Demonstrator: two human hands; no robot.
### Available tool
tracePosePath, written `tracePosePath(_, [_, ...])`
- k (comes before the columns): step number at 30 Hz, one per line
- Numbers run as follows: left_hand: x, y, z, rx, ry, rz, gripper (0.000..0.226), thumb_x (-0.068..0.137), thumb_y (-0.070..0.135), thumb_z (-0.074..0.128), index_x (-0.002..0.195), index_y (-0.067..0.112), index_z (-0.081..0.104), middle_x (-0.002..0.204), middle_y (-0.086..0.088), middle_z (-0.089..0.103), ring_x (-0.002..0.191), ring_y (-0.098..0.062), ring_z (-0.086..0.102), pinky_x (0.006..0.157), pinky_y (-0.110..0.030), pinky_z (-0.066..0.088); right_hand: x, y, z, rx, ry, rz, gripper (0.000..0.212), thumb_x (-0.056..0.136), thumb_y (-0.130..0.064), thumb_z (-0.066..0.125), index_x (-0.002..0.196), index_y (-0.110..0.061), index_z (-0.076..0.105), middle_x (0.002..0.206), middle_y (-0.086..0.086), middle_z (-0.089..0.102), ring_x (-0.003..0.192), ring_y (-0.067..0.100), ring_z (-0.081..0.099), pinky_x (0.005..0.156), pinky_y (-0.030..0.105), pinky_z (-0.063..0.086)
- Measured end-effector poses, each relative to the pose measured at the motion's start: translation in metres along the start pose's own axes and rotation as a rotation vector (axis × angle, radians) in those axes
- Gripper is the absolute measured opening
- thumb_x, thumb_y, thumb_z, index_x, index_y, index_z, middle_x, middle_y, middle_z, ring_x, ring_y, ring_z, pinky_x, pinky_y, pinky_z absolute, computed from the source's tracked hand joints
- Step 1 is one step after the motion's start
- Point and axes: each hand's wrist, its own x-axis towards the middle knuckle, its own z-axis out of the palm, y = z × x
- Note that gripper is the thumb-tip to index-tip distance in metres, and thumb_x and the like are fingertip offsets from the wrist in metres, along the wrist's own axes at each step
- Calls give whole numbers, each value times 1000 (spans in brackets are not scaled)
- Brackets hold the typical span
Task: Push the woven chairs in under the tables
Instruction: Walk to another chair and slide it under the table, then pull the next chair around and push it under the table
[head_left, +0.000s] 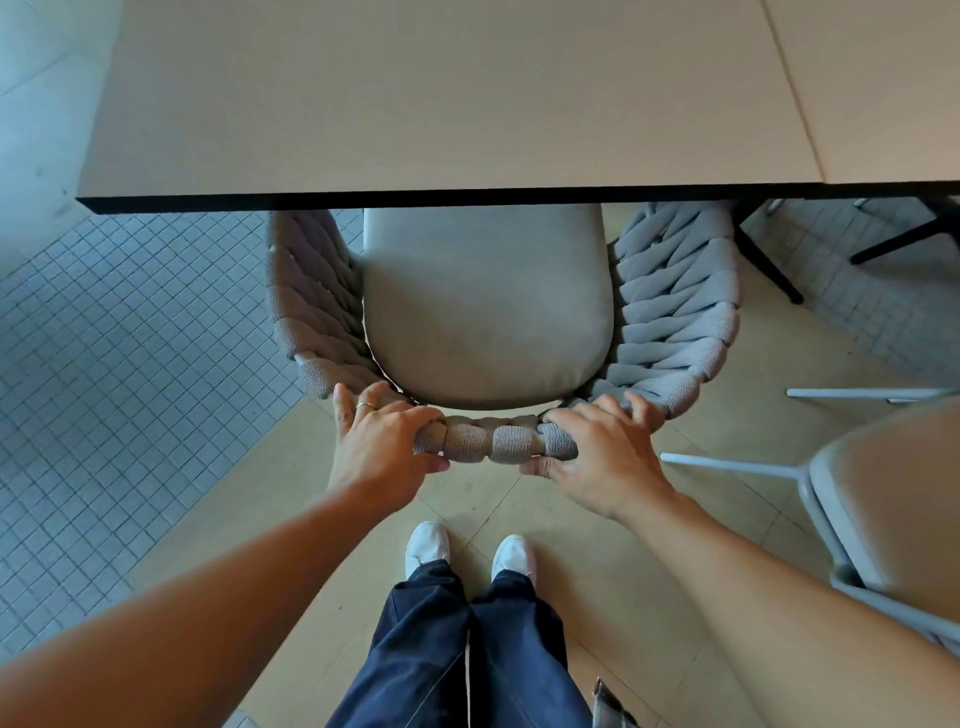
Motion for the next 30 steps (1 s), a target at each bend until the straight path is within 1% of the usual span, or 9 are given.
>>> tracePosePath(7, [5,-3,-1,-28,-25,-1,50,76,54,72,122,40,60,125,14,62,145,-27,16,113,-55,-14,1,-7,-6,18,-8,13,69,70,-84,53,117,-33,61,114,-13,64,113,16,48,113,48,17])
tracePosePath(12, [7,0,-4,14,-75,-5,48,76,54,70,120,40,59,123,13,62,142,-27,21,114,-59,-8,-7,-14,-8,82,44,53,62,73,-70,64,117,-27,63,117,-10,64,118,17,50,113,43,22])
tracePosePath(16, [9,2,-10,57,-101,-6,41,77,55,65,115,39,60,114,10,64,133,-24,32,111,-56,9,-27,-21,-14,197,207,58,43,75,-42,67,114,-23,67,116,-7,67,118,20,53,103,36,33])
tracePosePath(18, [8,8,-14,54,-79,-2,37,78,56,64,110,38,63,106,7,65,123,-24,40,106,-50,19,-42,-20,-16,261,270,90,43,75,-25,71,118,-22,66,124,-6,64,124,18,51,101,38,39])
tracePosePath(20, [5,16,-16,-26,-43,-27,32,77,51,67,105,36,66,101,2,64,112,-27,48,101,-45,29,-60,-15,-16,304,309,132,46,74,-16,72,120,-22,66,129,-7,62,122,16,52,97,38,43])
tracePosePath(22, [0,29,-16,-183,8,-47,28,75,43,70,101,32,69,98,-2,65,102,-31,54,93,-40,41,-79,-7,-16,340,282,207,47,76,-16,69,123,-24,65,128,-7,62,118,18,54,96,40,44])
tracePosePath(24, [-9,51,-16,-285,33,-17,26,76,37,70,101,29,70,98,-1,67,98,-28,58,85,-35,48,-103,6,-17,362,199,298,45,80,-19,65,125,-26,63,126,-5,64,116,22,56,96,41,45])
tracePosePath(27, [-30,97,-10,-380,-21,68,21,80,32,72,100,25,69,96,10,67,93,-12,60,82,-24,45,-150,36,-19,385,44,448,42,85,-25,61,126,-28,61,125,-4,64,112,21,59,94,37,47])
tracePosePath(30, [-51,143,5,-398,-155,131,23,83,32,73,103,22,68,95,10,68,90,-8,61,78,-21,45,-200,67,-23,452,-44,554,39,87,-27,60,126,-30,62,121,-7,66,107,17,62,90,32,49])
